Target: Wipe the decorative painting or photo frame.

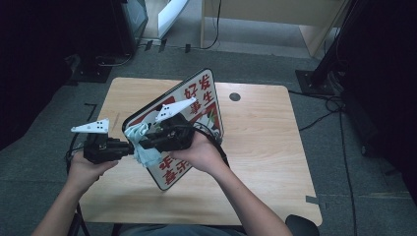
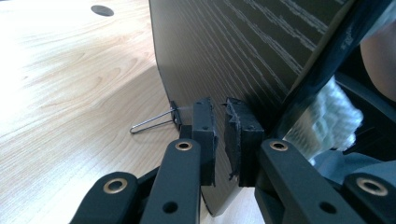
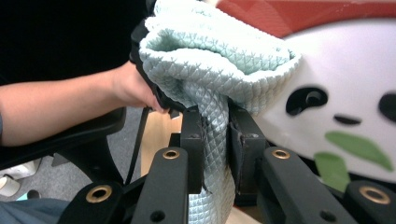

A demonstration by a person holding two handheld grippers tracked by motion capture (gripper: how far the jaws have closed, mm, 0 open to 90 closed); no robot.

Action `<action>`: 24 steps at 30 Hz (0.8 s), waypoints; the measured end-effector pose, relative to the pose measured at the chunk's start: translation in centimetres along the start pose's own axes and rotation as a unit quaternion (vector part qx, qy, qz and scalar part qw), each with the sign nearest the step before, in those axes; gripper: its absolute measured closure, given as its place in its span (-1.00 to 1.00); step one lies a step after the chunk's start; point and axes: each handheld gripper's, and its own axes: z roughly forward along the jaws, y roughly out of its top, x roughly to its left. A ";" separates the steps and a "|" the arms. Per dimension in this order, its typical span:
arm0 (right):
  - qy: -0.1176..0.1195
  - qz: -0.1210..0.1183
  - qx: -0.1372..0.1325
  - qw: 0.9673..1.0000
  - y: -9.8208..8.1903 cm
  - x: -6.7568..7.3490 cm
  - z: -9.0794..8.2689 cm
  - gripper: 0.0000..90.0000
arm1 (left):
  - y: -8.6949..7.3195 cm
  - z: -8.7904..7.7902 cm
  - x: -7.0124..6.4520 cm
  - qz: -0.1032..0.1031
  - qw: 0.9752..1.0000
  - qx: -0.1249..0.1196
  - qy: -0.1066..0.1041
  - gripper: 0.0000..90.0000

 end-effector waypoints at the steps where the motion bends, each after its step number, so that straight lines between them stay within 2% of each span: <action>1: 0.001 -0.001 0.000 1.000 -0.2 -0.1 0.1 0.74 | 0.0 0.0 0.0 0.000 1.000 -0.001 0.000 0.84; 24: 0.012 0.013 0.006 1.000 -3.6 -0.6 1.0 0.74 | 0.0 0.0 0.0 -0.003 1.000 0.001 -0.002 0.85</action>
